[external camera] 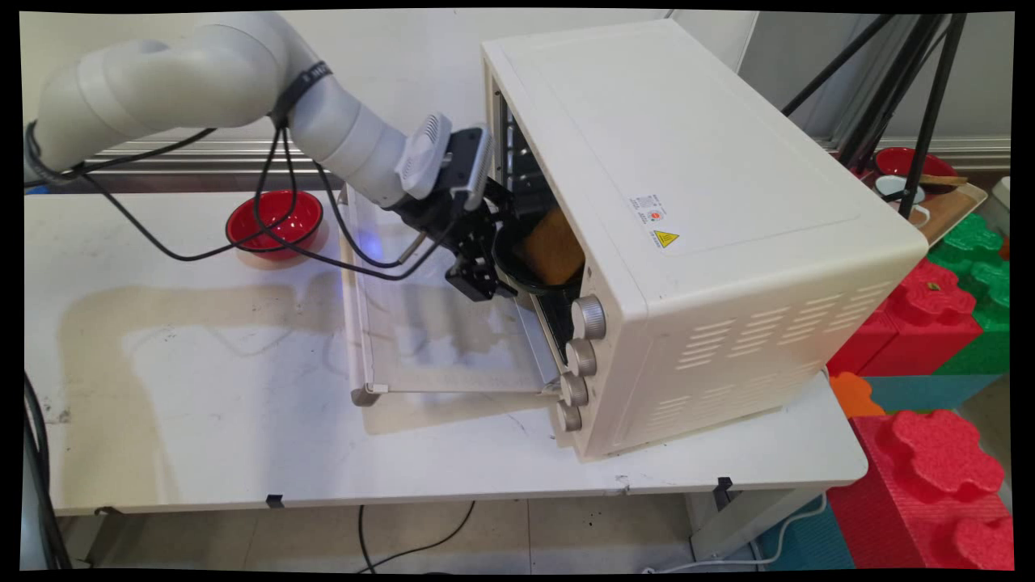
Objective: Close the oven
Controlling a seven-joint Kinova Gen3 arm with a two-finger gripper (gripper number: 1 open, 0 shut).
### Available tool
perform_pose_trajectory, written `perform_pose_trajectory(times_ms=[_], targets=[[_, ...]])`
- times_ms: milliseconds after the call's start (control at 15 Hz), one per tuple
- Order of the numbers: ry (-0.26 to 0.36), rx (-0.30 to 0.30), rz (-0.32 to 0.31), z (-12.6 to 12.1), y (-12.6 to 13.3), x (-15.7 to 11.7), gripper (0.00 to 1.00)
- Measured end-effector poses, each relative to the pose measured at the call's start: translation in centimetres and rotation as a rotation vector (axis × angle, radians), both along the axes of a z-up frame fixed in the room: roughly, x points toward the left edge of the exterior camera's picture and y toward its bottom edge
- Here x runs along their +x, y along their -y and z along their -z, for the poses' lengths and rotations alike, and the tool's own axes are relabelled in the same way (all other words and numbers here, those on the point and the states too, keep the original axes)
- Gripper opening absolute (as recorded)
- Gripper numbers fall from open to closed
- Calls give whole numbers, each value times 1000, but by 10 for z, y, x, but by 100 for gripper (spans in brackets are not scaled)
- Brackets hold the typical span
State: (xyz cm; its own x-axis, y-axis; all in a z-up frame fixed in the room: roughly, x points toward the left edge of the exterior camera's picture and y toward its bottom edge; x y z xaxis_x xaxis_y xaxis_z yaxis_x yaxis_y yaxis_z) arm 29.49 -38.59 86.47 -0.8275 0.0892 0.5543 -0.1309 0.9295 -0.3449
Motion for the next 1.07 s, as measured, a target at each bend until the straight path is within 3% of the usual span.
perform_pose_trajectory(times_ms=[1067], targets=[[-181, 60, -238, -62, -50, 88, 100]])
